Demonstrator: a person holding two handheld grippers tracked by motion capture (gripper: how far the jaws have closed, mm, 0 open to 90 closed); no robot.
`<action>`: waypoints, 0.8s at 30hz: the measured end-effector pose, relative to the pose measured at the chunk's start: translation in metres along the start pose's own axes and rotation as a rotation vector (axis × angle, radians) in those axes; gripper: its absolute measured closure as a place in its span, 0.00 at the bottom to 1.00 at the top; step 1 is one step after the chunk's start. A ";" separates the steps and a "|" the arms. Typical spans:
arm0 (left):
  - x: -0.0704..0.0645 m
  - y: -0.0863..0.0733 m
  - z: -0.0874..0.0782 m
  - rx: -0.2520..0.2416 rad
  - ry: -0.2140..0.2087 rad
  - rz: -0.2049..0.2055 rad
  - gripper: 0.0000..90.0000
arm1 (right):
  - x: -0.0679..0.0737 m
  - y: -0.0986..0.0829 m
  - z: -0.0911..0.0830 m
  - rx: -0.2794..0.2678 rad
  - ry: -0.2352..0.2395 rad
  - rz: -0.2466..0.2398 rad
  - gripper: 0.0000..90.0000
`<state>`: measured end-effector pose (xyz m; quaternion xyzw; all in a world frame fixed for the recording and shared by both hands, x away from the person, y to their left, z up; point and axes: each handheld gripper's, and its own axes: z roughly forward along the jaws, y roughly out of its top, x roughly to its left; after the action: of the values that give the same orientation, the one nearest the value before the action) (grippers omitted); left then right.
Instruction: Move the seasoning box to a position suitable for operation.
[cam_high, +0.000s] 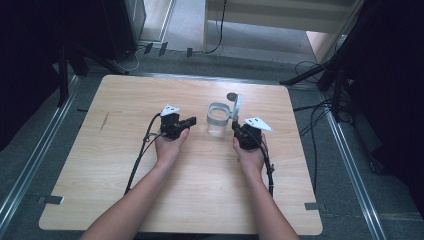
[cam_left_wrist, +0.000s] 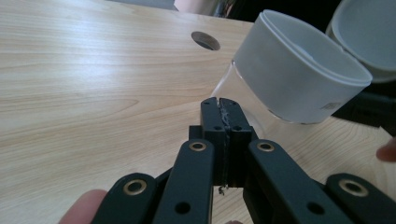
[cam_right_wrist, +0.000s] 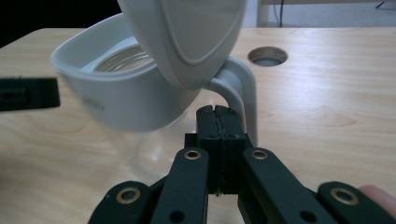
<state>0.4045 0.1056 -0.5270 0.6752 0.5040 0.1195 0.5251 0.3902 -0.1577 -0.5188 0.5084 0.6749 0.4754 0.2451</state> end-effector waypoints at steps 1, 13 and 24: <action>-0.001 0.000 0.002 -0.002 0.002 -0.003 1.00 | -0.003 0.003 0.002 -0.005 -0.008 0.006 1.00; -0.005 0.012 0.025 -0.014 0.035 -0.009 1.00 | -0.011 0.022 0.015 -0.071 -0.124 0.103 1.00; 0.000 0.041 0.070 0.001 -0.026 -0.009 1.00 | 0.009 0.000 0.021 0.001 -0.223 0.126 1.00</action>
<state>0.4753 0.0667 -0.5220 0.6748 0.5004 0.1081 0.5316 0.4037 -0.1417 -0.5264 0.5996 0.6104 0.4299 0.2882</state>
